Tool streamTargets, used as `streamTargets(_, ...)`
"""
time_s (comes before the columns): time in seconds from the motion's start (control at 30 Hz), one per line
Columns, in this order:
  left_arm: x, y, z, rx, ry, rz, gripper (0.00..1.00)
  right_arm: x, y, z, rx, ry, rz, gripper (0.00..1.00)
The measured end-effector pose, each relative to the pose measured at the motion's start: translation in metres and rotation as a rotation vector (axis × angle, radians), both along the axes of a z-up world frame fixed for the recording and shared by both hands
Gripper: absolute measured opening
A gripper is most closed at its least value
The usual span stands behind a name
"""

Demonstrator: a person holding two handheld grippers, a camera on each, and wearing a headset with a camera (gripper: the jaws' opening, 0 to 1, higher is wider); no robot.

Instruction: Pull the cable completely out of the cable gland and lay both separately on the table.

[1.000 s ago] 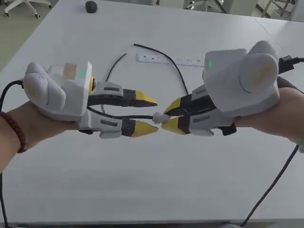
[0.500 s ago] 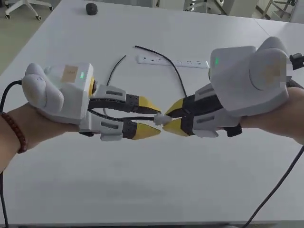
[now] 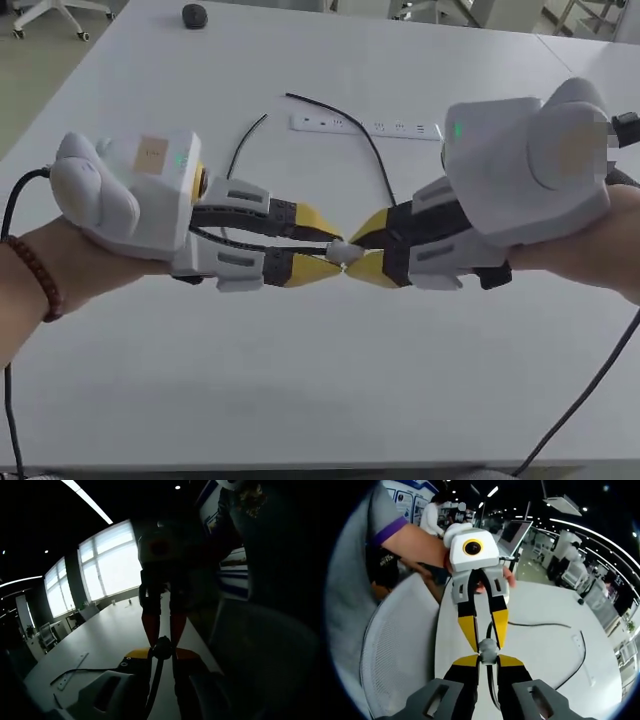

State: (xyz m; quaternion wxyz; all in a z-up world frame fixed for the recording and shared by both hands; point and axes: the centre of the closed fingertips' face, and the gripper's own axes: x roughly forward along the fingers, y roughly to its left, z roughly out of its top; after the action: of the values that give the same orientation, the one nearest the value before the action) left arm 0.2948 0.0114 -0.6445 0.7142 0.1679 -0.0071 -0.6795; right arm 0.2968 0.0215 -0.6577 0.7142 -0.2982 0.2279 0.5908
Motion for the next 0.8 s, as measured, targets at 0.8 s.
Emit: streamTargets(0.8, 0.007, -0.004, 0.006, 0.018, 0.116, 0.088, 0.15, 0.007, -0.004, 0.006, -0.018, -0.166, 0.05, 0.07)
